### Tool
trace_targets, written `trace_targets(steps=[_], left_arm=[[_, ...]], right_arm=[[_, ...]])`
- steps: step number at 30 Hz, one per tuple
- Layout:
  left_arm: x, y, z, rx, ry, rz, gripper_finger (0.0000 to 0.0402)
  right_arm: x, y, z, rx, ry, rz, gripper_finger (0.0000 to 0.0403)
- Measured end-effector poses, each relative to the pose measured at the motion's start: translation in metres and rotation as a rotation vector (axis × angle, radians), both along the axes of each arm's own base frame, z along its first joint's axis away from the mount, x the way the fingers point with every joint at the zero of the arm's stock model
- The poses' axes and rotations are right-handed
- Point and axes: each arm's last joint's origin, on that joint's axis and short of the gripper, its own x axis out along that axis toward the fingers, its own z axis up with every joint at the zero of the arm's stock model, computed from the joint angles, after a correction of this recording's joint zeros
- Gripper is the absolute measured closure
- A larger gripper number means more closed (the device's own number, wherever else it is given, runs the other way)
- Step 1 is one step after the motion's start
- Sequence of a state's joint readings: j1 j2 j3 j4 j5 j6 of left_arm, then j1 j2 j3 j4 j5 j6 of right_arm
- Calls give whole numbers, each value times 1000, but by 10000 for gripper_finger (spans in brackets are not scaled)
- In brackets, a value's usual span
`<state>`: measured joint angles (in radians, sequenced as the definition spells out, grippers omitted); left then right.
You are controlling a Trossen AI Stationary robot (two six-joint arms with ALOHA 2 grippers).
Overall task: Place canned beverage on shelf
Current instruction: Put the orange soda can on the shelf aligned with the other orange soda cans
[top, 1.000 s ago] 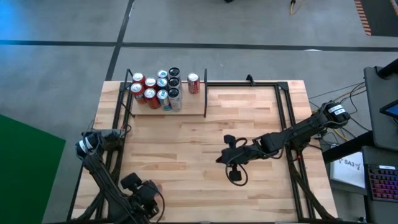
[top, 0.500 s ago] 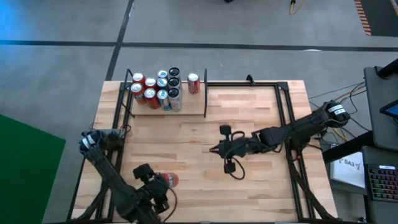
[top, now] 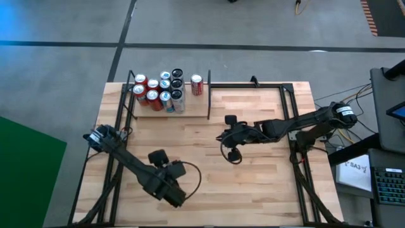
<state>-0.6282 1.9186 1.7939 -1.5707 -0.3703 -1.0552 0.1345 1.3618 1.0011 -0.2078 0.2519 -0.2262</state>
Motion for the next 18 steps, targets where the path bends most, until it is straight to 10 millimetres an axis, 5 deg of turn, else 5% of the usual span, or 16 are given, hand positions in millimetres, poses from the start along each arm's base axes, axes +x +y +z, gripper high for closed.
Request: trace_targets(steps=[9, 18], left_arm=[[-11, 45, 8, -5, 31, 24, 110], [-59, 82, 17, -148, -126, 70, 110]], right_arm=[[-8, -12, -4, 63, 59, 31, 394], [-16, -26, 10, 85, 14, 43, 394]])
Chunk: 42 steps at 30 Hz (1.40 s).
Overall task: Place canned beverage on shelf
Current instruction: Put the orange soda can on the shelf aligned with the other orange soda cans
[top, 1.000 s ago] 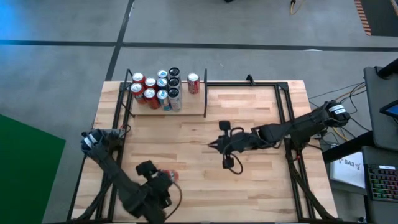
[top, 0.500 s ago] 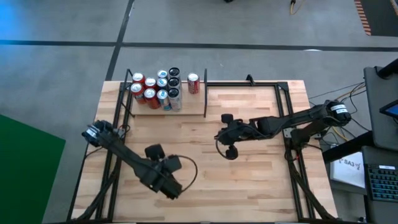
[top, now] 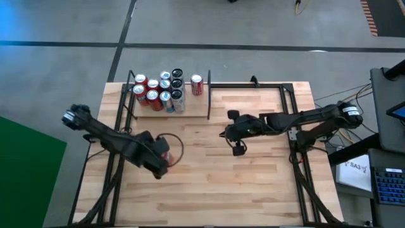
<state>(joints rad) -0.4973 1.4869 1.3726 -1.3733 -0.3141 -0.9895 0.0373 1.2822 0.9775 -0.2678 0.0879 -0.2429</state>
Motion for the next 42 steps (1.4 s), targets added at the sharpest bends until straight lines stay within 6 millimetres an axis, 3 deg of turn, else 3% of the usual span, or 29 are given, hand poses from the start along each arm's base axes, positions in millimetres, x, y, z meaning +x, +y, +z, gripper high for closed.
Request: trace_targets(steps=[8, 18, 28, 36, 42], left_arm=[[-47, 24, -4, -130, -13, 139, 105], [-78, 40, -5, -194, -57, 216, 105], [-87, 47, 8, -220, -206, 175, 104], [-96, 54, 12, -260, -207, 227, 103], [-87, 58, 17, -246, -296, 169, 103]], right_arm=[[-2, -16, 1, 14, 7, -15, 394], [-14, -51, 18, 26, -52, -56, 394], [-19, -83, 31, 121, -195, 28, 394], [-21, -93, 33, 122, -217, -11, 394], [-19, -94, 39, 133, -289, 64, 394]])
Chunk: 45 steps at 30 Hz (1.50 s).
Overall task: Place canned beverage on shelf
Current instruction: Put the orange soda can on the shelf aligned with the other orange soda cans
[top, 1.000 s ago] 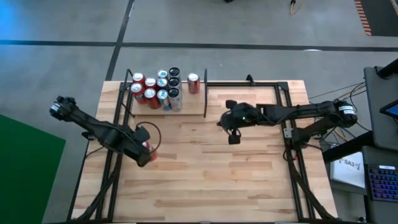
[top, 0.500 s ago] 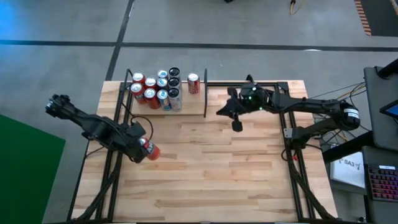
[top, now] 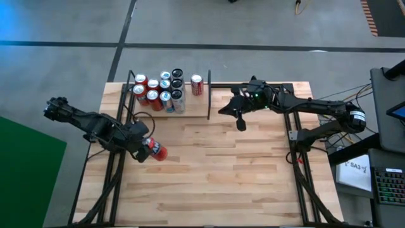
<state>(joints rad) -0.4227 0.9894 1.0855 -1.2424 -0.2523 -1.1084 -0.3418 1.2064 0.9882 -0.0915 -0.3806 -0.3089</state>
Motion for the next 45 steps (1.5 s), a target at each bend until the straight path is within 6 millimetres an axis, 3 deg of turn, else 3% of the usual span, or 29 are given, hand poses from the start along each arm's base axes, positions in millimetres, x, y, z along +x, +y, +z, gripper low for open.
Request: trace_targets(steps=[8, 14, 19, 24, 31, 45], left_arm=[[3, 3, 0, 31, -5, -36, 103], [1, 6, -1, 51, 20, -43, 103], [1, 6, -1, 50, 20, -37, 103], [2, 7, -1, 77, 12, -41, 103], [9, 13, 2, 166, -54, -31, 103], [24, 40, 8, 233, -111, 3, 103]], right_arm=[[7, -3, 10, 24, -167, 10, 394], [36, -15, 12, -72, -514, -41, 394], [62, -26, 1, -184, -660, -53, 394], [80, -37, -3, -200, -672, -85, 394], [89, -47, 2, -196, -639, -102, 394], [74, -47, 25, -222, -371, -101, 394]])
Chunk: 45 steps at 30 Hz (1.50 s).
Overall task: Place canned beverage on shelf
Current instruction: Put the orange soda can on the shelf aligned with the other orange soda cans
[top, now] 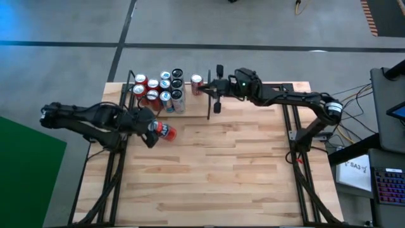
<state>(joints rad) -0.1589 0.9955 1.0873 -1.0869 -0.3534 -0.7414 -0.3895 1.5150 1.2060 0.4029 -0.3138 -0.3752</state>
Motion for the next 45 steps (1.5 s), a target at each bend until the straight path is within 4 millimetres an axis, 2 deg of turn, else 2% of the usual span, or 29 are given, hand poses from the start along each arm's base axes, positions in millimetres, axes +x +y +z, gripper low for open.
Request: trace_targets(steps=[7, 14, 18, 24, 30, 40, 45], left_arm=[[1, 21, 31, 2, -27, 124, 103], [1, 34, 47, 13, 247, 196, 102], [10, 35, 50, -9, 320, 160, 102], [24, 39, 43, -65, 402, 75, 103], [28, 53, 26, -56, 502, 67, 104], [23, 62, -13, 132, 759, -148, 103], [19, 70, -27, 166, 822, -159, 103]], right_arm=[[-16, 1, 7, 35, 80, -16, 394], [-16, 0, 3, 71, 118, -18, 394], [-16, 0, -1, 84, 141, -18, 394], [-17, 1, -5, 101, 181, -19, 394], [-18, 1, -7, 110, 202, -19, 394], [-18, 1, -7, 110, 204, -19, 394], [-18, 1, -7, 111, 204, -19, 394]])
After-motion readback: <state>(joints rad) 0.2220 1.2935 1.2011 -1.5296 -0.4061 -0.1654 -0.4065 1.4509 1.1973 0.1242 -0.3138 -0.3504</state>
